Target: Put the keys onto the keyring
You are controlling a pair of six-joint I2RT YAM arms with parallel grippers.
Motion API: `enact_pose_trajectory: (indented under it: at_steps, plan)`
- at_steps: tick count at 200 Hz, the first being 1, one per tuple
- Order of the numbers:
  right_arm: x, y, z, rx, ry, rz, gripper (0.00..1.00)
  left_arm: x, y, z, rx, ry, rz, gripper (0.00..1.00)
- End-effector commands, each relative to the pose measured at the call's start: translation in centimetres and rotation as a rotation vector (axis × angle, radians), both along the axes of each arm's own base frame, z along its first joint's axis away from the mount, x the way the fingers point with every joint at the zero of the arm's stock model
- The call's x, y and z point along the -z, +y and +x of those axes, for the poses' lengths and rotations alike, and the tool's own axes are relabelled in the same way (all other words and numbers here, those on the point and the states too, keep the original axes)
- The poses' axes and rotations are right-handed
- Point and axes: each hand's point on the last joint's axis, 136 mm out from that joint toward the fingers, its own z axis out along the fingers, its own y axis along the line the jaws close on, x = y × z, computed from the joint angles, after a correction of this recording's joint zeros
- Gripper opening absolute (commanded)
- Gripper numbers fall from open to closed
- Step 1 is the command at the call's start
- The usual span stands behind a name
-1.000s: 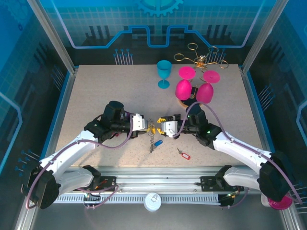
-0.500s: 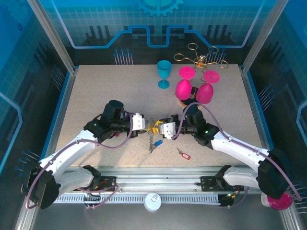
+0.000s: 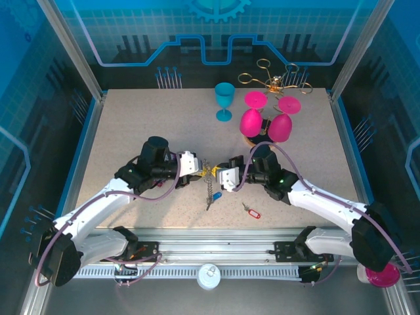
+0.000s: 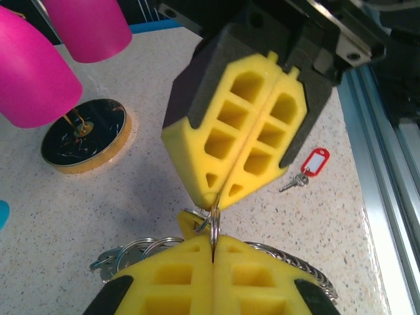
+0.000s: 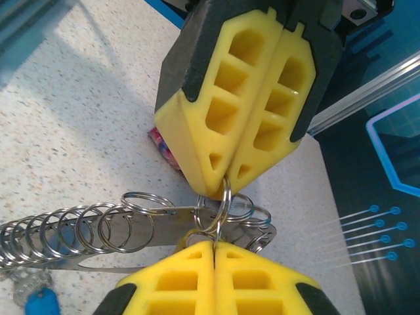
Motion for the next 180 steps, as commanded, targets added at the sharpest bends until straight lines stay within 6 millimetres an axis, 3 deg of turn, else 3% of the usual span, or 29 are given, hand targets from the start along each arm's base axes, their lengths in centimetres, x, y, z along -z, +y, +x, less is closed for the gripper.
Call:
enact_pose_trajectory:
  at_steps: [1,29,54,77,112,137,180]
  plan:
    - [1.3,0.2,-0.5,-0.003,-0.058,-0.058,0.0,-3.6,-0.8,0.0,-0.004,-0.036,-0.151,0.0]
    - [2.0,0.4,-0.9,-0.005,-0.069,-0.07,0.0,-3.9,-0.8,0.4,-0.036,-0.032,-0.198,0.0]
    - [1.3,0.3,-0.7,0.023,-0.068,-0.034,0.0,-3.7,-0.6,0.7,-0.06,-0.032,-0.201,0.0]
    - [-0.8,-0.5,-0.1,0.075,-0.03,0.083,0.19,-3.5,-0.6,0.7,-0.061,-0.028,-0.203,0.0]
    - [-3.2,-2.0,-0.2,0.076,0.146,0.225,0.29,-3.3,-0.8,0.1,-0.028,-0.041,-0.213,0.0]
    - [-4.2,-1.7,-0.7,0.032,0.242,0.282,0.3,-3.1,-0.9,-0.4,0.005,-0.062,-0.224,0.0]
    - [-4.3,-0.5,-1.1,-0.039,0.349,0.315,0.31,-3.3,-1.1,-0.7,0.03,-0.072,-0.239,0.0]
